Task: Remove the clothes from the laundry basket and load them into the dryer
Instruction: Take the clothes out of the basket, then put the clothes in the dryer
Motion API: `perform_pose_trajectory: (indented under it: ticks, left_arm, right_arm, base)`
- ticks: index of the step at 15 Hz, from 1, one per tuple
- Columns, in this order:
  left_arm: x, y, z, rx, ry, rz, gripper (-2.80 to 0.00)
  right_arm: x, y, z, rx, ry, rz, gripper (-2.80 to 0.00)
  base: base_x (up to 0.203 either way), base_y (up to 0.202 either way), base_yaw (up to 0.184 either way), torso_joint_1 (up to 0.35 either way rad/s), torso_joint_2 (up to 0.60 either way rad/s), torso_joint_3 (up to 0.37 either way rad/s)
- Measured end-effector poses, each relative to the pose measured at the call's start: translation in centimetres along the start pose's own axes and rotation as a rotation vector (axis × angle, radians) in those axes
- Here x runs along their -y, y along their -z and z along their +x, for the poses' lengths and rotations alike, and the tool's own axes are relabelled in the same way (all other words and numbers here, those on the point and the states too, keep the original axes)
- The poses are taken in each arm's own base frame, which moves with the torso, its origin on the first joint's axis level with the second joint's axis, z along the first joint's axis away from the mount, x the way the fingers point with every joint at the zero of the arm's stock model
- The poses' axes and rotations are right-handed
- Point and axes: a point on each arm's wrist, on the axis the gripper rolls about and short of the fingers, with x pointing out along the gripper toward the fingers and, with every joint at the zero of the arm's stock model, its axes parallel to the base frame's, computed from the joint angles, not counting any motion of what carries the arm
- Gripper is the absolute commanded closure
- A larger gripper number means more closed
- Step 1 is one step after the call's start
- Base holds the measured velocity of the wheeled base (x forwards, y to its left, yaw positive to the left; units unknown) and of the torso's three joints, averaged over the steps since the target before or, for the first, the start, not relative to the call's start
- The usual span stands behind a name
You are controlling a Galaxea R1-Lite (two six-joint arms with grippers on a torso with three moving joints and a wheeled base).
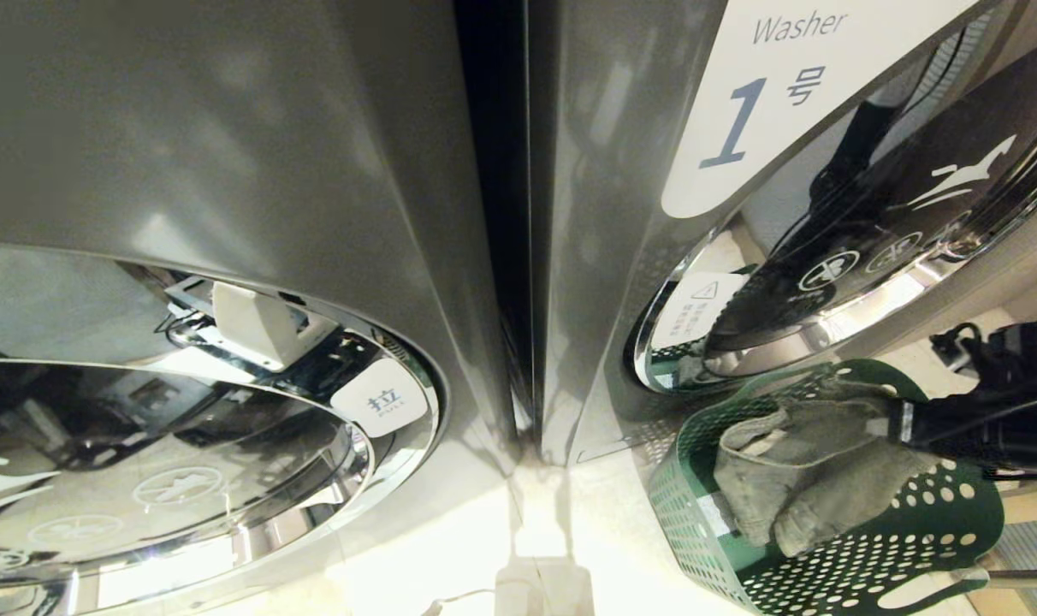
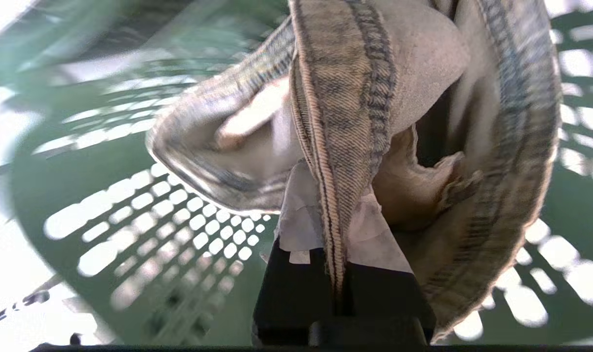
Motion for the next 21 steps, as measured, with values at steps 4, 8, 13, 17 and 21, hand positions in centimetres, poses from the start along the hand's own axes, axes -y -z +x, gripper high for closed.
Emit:
perform_pose_trajectory:
  ticks: [4, 8, 13, 17, 21]
  left_arm:
    - [0.0, 0.0, 0.0, 0.001, 0.0, 0.0, 0.0]
    - [0.0, 0.0, 0.0, 0.0, 0.0, 0.0, 0.0]
    - [0.0, 0.0, 0.0, 0.0, 0.0, 0.0, 0.0]
    - [0.0, 0.0, 0.0, 0.0, 0.0, 0.0, 0.0]
    - [0.0, 0.0, 0.0, 0.0, 0.0, 0.0, 0.0]
  right_arm:
    - [-3.0, -0.5, -10.0, 0.172, -0.005, -0.086, 0.0]
    - [-5.8, 1.2, -20.3, 0.443, 0.011, -0.234, 0.0]
    - [-7.7, 6.6, -29.3, 0.708, 0.021, -0.42, 0.0]
    - [-7.6, 8.6, -31.4, 0.794, 0.074, -0.568, 0.0]
    - [-6.3, 12.8, -29.5, 0.746, 0.092, -0.617, 0.0]
  base:
    - [0.0, 0.0, 0.0, 0.0, 0.0, 0.0]
    - [0.0, 0.0, 0.0, 0.0, 0.0, 0.0]
    - [0.0, 0.0, 0.0, 0.0, 0.0, 0.0]
    - [0.0, 0.0, 0.0, 0.0, 0.0, 0.0]
    - [0.0, 0.0, 0.0, 0.0, 0.0, 0.0]
